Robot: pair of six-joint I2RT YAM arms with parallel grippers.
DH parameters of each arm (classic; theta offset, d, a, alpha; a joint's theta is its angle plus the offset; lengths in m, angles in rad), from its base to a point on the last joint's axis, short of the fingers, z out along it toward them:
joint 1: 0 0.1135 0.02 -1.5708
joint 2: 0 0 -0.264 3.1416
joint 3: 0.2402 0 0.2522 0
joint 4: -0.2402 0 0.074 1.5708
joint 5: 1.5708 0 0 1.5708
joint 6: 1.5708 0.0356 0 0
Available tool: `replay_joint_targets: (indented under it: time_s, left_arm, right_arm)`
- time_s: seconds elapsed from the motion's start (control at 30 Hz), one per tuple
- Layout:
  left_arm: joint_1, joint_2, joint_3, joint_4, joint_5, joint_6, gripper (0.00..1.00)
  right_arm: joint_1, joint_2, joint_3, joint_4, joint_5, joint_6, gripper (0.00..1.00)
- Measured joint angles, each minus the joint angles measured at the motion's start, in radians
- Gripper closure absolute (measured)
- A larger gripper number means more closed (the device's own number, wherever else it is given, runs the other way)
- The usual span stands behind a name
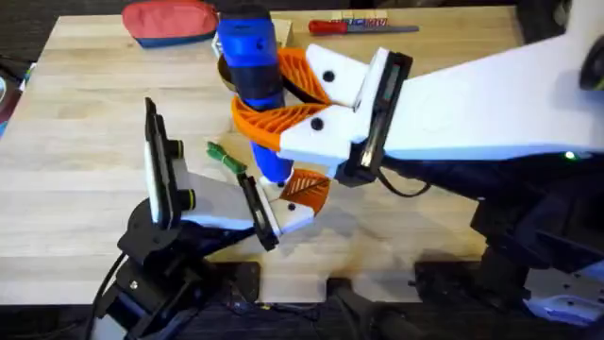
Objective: Pick up the gripper from the table and insert it into the empty holder that is missing its gripper. Then pick up a screw, insert it into the mounting hole, and use the screwdriver to tighten it. Finally, clean up the table by picking up the vegetable and placing it into the bucket.
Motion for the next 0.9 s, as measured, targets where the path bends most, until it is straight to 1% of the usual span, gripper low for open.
replay_joint_targets:
  time_s: [0.33, 0.9]
  left_arm:
    - [0.000, 0.000, 0.000, 0.000, 0.000, 0.000, 0.995]
    - [0.000, 0.000, 0.000, 0.000, 0.000, 0.000, 0.995]
  right_arm:
    - [0.000, -0.007, 0.000, 0.008, 0.000, 0.000, 0.994]
    - [0.000, -0.010, 0.000, -0.030, 0.000, 0.004, 0.994]
